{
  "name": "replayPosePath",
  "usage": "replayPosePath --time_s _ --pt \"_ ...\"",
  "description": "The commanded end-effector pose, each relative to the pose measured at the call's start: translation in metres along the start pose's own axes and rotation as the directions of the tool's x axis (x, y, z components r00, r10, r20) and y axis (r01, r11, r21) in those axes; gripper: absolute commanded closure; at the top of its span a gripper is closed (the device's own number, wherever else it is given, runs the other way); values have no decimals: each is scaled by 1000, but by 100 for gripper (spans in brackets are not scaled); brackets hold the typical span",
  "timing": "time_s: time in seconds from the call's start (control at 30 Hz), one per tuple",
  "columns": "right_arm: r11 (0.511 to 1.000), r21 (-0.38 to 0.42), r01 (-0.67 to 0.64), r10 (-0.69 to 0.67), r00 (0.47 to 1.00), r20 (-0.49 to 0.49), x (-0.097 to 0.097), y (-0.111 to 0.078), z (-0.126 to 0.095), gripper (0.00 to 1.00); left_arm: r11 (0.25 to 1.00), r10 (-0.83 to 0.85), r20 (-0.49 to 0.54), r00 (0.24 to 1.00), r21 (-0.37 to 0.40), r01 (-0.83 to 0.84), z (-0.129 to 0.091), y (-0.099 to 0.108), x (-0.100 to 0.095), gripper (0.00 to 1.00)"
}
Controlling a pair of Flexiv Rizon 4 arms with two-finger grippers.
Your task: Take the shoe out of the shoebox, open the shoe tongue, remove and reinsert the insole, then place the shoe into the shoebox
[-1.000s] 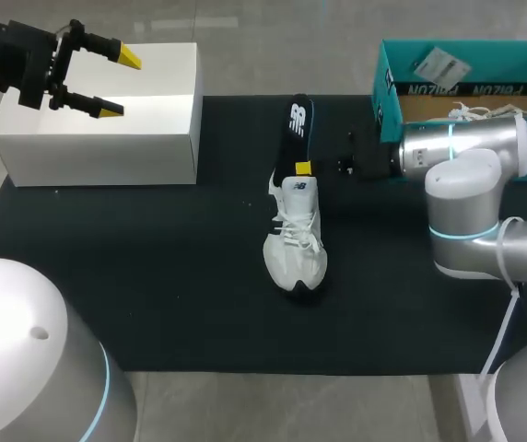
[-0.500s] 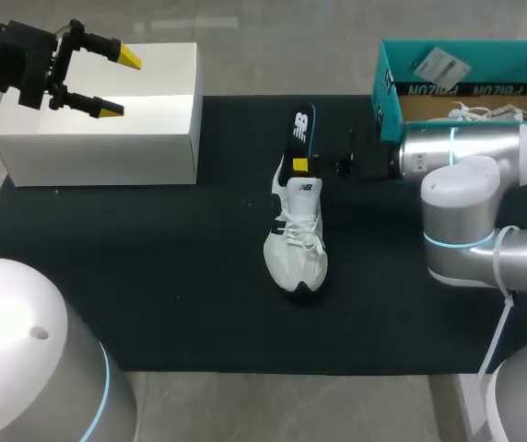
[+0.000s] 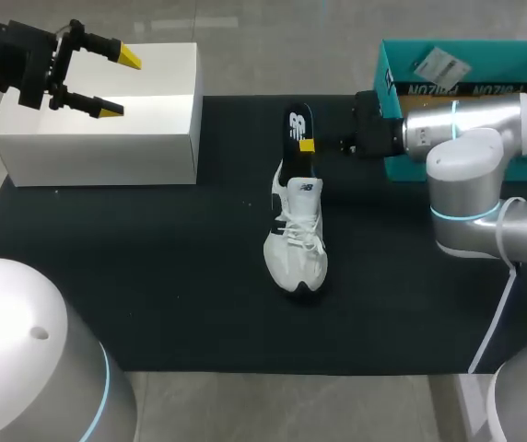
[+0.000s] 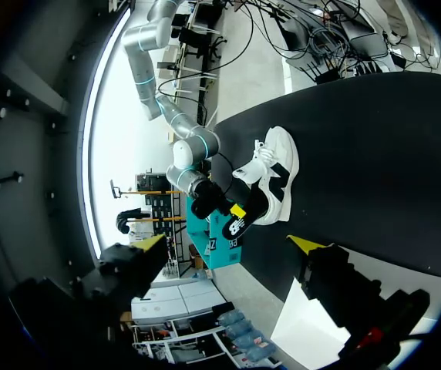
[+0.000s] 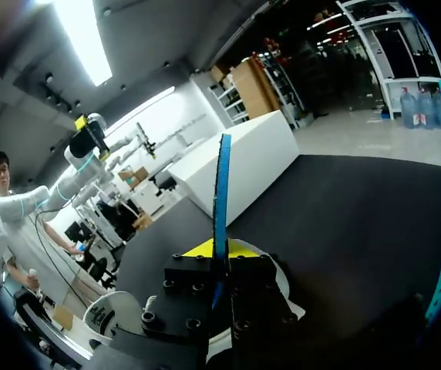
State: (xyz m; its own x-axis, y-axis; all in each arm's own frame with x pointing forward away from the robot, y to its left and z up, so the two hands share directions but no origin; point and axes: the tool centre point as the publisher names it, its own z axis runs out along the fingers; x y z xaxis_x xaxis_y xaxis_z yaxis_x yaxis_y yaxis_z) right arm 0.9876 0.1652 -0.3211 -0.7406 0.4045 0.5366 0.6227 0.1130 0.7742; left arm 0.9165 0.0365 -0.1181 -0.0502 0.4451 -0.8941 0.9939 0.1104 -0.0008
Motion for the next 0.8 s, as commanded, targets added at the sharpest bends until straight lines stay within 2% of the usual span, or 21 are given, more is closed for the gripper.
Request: replayPosePath --time_s 0.03,0.4,0.57,0.6,0.67,0.73,0.8 --pt "1000 4 -20 20 1000 -3 2 -12 4 100 1000 0 -4 1000 0 0 0 0 -1 0" --pt "991 0 -133 133 991 -28 27 -61 17 100 1000 0 -4 1000 0 0 0 0 -1 0" --pt "989 -7 -145 145 989 -26 33 -67 19 99 1000 0 -4 1000 0 0 0 0 -1 0" --pt "990 -9 -138 137 990 -20 33 -65 18 70 1000 0 -4 1000 0 0 0 0 -1 0" --pt "993 -11 -114 114 994 -7 30 -56 14 33 1000 0 -4 1000 0 0 0 0 -1 0" --pt "996 -15 -89 89 996 3 27 -46 11 19 1000 0 -4 1000 0 0 0 0 -1 0" --pt "998 -13 -67 67 998 11 22 -37 8 18 1000 0 -4 1000 0 0 0 0 -1 0"
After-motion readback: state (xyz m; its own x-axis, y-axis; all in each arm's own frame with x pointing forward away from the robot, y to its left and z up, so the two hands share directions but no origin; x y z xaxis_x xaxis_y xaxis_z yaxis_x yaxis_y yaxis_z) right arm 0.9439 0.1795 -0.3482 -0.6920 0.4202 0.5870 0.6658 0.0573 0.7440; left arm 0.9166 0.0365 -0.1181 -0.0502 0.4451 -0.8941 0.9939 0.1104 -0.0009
